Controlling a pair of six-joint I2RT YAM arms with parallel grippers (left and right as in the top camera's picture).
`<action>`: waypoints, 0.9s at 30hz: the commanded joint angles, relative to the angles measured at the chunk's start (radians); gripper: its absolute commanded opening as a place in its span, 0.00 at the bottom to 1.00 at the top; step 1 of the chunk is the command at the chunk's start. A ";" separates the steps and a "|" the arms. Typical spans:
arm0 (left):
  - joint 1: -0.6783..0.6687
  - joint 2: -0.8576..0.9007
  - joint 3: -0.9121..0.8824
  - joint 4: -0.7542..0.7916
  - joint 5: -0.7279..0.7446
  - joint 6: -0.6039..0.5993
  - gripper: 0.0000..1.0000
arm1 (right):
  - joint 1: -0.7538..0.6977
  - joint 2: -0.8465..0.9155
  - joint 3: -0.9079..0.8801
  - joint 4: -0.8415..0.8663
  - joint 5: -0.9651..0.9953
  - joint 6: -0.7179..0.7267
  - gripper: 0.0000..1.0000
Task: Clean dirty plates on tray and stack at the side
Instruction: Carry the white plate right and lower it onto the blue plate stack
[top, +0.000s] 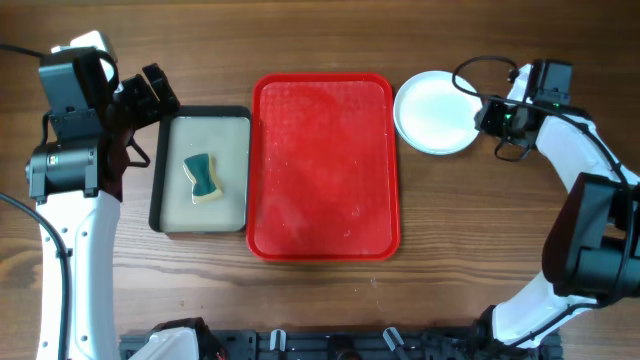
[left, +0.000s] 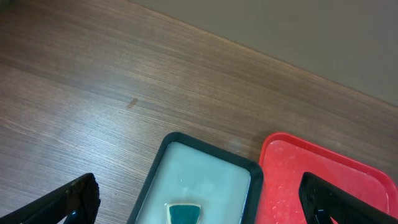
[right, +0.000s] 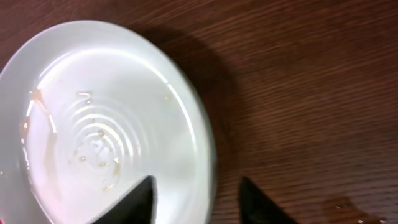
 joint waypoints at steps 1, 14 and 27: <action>0.003 0.003 0.008 0.003 -0.010 -0.005 1.00 | 0.034 0.021 -0.008 0.011 -0.036 -0.064 0.67; 0.003 0.003 0.008 0.002 -0.010 -0.005 1.00 | 0.042 0.030 -0.008 0.033 0.040 -0.114 0.99; 0.003 0.003 0.008 0.003 -0.010 -0.005 1.00 | 0.042 0.030 -0.008 0.039 0.040 -0.114 1.00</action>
